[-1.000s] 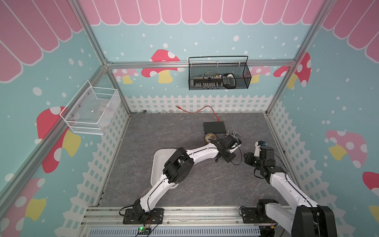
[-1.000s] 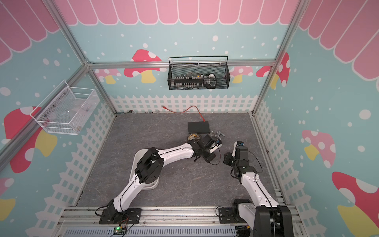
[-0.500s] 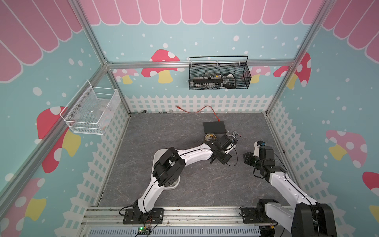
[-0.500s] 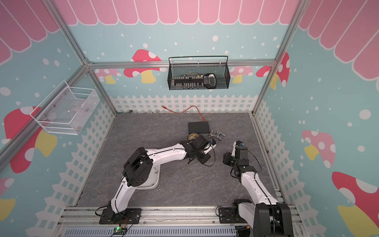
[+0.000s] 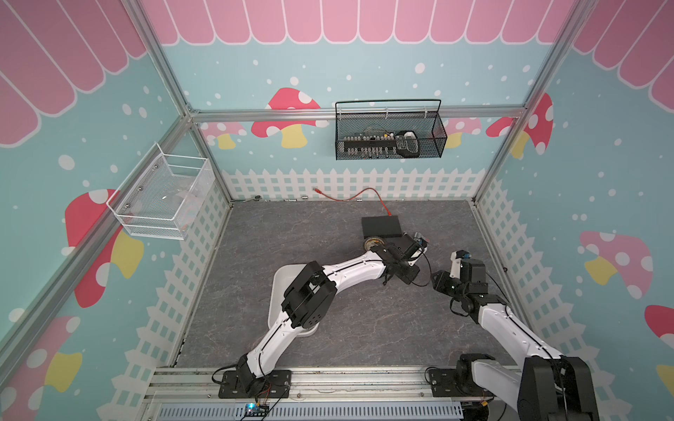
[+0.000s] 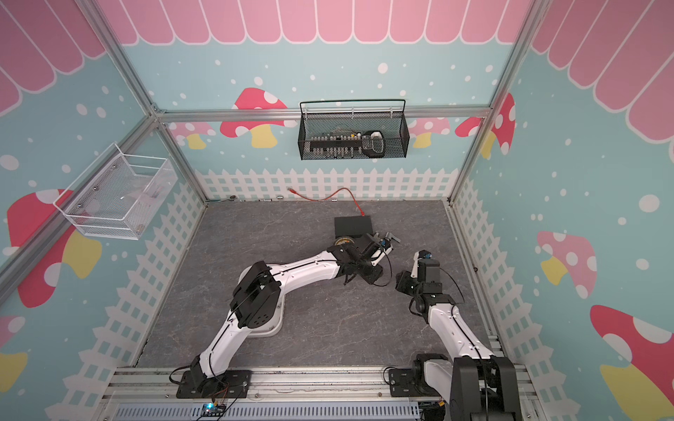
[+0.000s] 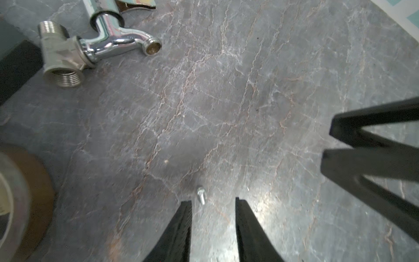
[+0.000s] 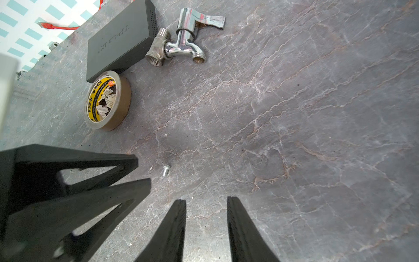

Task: Put the screws on the desktop into the storage box
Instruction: Pick up the screw from the center of the board.

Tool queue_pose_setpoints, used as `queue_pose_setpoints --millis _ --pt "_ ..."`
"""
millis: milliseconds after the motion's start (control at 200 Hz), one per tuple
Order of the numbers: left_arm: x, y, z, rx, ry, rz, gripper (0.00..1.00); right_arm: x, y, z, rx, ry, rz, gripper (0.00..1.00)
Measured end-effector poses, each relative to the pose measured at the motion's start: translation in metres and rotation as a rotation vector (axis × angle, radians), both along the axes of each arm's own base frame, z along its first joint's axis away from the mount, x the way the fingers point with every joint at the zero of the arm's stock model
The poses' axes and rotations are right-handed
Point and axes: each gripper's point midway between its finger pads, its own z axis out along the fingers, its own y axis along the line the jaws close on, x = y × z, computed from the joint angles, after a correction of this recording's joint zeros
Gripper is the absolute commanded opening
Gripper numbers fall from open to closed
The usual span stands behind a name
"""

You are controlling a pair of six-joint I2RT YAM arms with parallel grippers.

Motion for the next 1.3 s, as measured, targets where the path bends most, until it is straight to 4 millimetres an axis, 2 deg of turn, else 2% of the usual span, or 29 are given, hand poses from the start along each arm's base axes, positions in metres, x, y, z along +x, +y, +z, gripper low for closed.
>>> queue_pose_setpoints --millis 165,300,875,1035,1300 --pt "0.001 0.003 -0.025 0.069 0.036 0.017 0.35 0.0 0.001 -0.001 0.003 0.003 0.004 0.36" --pt "0.001 0.007 -0.035 0.105 0.053 0.035 0.35 0.0 0.001 -0.001 0.005 0.003 0.005 0.36" --pt "0.01 0.006 -0.039 0.182 0.056 0.07 0.12 0.0 0.001 -0.001 0.006 0.003 0.006 0.36" --pt "0.011 0.006 -0.038 0.187 0.062 0.076 0.0 0.0 0.002 -0.002 0.01 0.006 0.01 0.36" --pt "0.011 0.007 -0.038 0.189 0.059 0.085 0.0 -0.001 0.003 -0.003 0.011 0.011 0.011 0.36"
